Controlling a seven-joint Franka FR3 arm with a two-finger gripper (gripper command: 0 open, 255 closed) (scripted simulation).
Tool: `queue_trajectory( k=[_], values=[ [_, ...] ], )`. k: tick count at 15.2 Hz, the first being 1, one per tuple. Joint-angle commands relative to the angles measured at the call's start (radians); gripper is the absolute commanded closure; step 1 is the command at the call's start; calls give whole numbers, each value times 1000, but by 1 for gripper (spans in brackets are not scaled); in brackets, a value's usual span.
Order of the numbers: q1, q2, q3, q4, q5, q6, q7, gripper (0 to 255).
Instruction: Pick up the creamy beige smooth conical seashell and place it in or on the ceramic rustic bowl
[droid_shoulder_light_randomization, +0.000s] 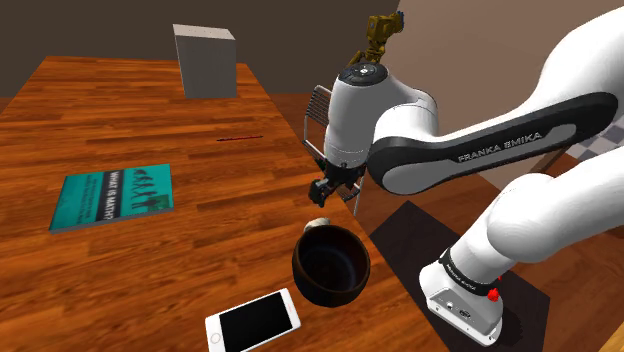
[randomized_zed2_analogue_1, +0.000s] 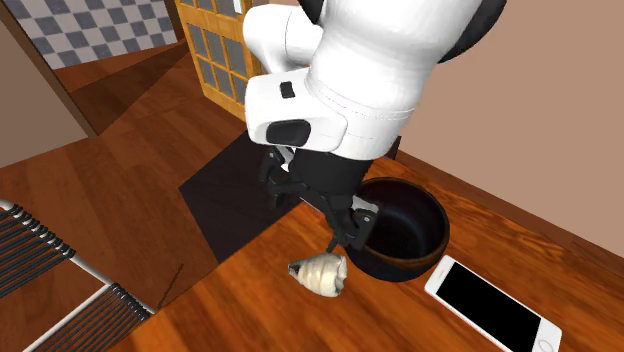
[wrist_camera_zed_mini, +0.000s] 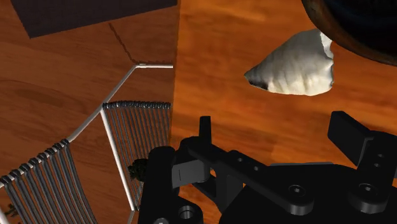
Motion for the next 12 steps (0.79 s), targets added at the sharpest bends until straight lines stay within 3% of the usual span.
queue_trajectory(
  k=[1,3,12],
  values=[
    [-39,89,72,22,-54,46,101,0],
    [-83,178,136,49,-128,77,201,0],
    [-141,280,161,12,-247,185,286,0]
  ],
)
